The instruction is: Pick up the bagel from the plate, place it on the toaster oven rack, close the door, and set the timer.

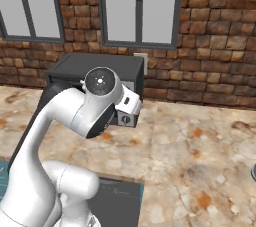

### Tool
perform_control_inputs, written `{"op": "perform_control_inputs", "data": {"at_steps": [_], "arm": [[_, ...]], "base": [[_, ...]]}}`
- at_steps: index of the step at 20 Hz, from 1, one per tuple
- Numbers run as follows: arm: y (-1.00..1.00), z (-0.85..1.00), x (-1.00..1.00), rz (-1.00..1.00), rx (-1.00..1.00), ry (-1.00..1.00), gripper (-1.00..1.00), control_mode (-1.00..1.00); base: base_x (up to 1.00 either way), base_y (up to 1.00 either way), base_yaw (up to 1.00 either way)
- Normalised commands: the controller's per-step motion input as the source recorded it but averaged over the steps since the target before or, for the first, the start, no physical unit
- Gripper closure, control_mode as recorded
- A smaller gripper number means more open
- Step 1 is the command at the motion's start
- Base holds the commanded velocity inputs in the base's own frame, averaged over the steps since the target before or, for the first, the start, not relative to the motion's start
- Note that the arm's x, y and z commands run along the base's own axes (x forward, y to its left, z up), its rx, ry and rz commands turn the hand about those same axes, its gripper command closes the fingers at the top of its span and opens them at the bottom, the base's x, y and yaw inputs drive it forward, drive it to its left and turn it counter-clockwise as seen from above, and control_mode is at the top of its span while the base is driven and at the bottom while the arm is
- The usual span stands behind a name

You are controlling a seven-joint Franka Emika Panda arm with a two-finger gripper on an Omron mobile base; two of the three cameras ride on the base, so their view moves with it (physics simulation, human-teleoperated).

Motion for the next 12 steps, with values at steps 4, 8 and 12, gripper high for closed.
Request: {"op": "perform_control_inputs", "data": {"at_steps": [4,8,12], "arm": [[0.0,-0.24,0.22,0.0,0.0,0.0,-1.0,-1.0],[0.03,-0.21,0.36,0.0,0.0,0.0,-1.0,-1.0],[0.01,-0.07,0.31,0.0,0.0,0.0,-1.0,-1.0]], "base": [[0.0,0.0,0.0],[0.0,0.0,0.0],[0.0,0.0,0.0]]}}
